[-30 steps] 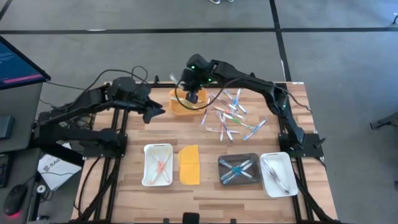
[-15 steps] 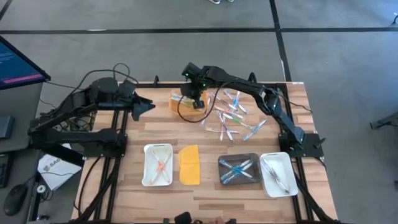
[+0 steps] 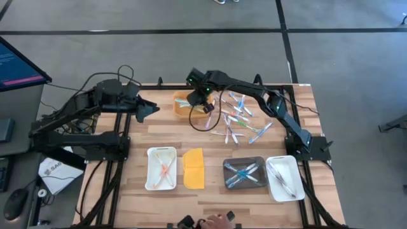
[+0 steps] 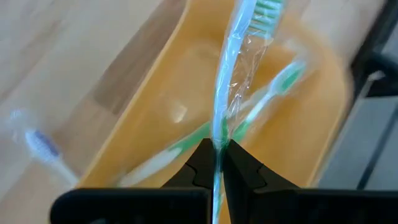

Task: Pick & Place Toothbrushes
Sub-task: Put the green toothbrush into the yellow bin

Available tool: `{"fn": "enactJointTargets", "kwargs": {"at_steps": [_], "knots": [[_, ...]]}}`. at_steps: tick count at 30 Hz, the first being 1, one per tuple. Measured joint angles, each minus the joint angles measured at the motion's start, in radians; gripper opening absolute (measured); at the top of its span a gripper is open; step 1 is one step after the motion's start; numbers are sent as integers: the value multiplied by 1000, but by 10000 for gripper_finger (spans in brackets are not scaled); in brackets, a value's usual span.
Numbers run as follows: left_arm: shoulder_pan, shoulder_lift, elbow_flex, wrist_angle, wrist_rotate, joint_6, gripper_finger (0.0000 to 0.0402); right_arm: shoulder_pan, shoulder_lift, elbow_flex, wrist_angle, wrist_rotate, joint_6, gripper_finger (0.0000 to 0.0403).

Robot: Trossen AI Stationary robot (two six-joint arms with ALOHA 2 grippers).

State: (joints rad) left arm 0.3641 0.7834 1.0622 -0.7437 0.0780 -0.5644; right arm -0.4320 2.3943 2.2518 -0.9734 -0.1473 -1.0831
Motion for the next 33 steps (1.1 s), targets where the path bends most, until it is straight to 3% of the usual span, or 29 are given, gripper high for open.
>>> {"fn": "enactJointTargets", "kwargs": {"at_steps": [11,19,33], "knots": [[0,18,0,1,-1,0,181,1,0,-121,76,91,-9,11],[0,31,0,2,-2,8,181,-2,0,-123,120,97,68,70],[0,35,0,3,-3,9,181,6,0,-105,129,125,222,113]]}}
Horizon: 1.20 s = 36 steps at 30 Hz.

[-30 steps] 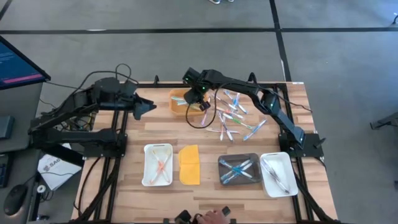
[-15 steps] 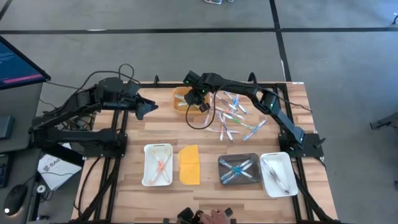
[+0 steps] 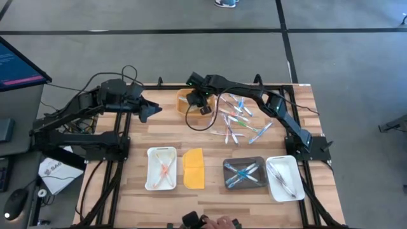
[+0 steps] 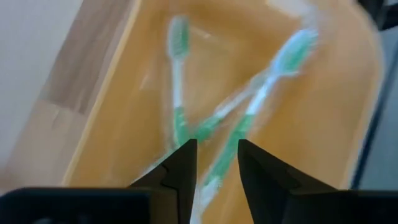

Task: Pick & Place Toothbrushes
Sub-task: Put the green toothbrush into the yellow bin

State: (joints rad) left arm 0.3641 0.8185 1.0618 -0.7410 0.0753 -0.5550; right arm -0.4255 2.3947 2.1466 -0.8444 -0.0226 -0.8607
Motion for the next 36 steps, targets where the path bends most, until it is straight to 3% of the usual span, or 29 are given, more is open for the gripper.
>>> {"fn": "enactJointTargets", "kwargs": {"at_steps": [10,16,21,30,36], "knots": [[0,0,0,7,0,0,181,1,-2,164,-25,86,63,136],[0,0,0,58,0,0,181,14,-54,197,9,105,321,133],[0,3,0,85,-7,0,181,27,-112,198,-13,161,430,134],[0,62,0,209,-5,-2,181,53,-265,197,-187,156,640,124],[0,149,0,319,-5,-2,181,92,-348,197,-377,151,694,121]]}}
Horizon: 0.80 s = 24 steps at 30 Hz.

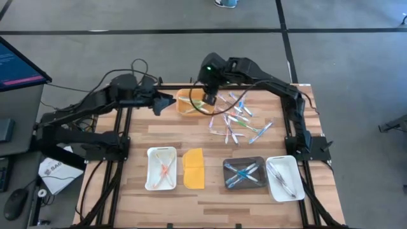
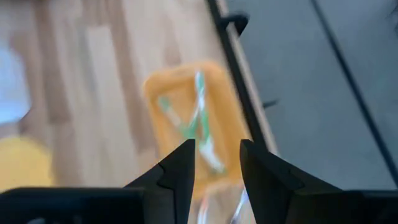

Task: Pick & Place Toothbrushes
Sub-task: Put the green toothbrush into the yellow bin

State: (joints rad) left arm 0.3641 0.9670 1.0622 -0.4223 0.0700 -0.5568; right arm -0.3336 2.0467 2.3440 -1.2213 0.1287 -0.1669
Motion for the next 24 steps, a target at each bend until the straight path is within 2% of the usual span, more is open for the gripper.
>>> {"fn": "enactJointTargets", "kwargs": {"at_steps": [4,10,15,21,24], "knots": [[0,79,0,116,2,-6,181,37,-47,0,-138,0,60,123],[-21,203,0,296,65,-8,181,99,-127,0,-266,0,167,121],[-45,322,0,537,111,-74,181,154,-192,0,-344,0,236,124],[-77,438,0,840,163,-159,181,232,-307,-1,-329,0,280,123],[-97,470,0,908,142,-159,181,280,-370,-1,-299,1,281,122]]}}
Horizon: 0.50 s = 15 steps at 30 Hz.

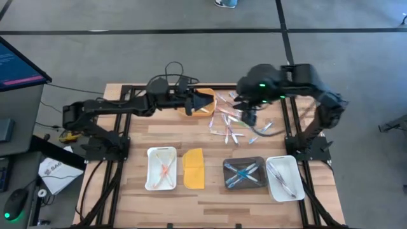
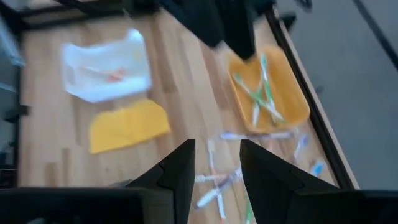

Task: Pick & Place Toothbrushes
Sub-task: Put the green toothbrush into the yellow bin

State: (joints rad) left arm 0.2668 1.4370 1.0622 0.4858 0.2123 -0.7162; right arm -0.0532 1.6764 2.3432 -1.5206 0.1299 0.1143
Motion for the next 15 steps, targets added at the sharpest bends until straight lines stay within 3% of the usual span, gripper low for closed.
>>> {"fn": "enactJointTargets", "kwargs": {"at_steps": [8,15], "knots": [[-44,40,23,57,-97,58,181,97,-158,-38,23,95,-11,123],[-130,57,128,55,-234,207,174,148,-358,-297,204,133,-38,125]]}}
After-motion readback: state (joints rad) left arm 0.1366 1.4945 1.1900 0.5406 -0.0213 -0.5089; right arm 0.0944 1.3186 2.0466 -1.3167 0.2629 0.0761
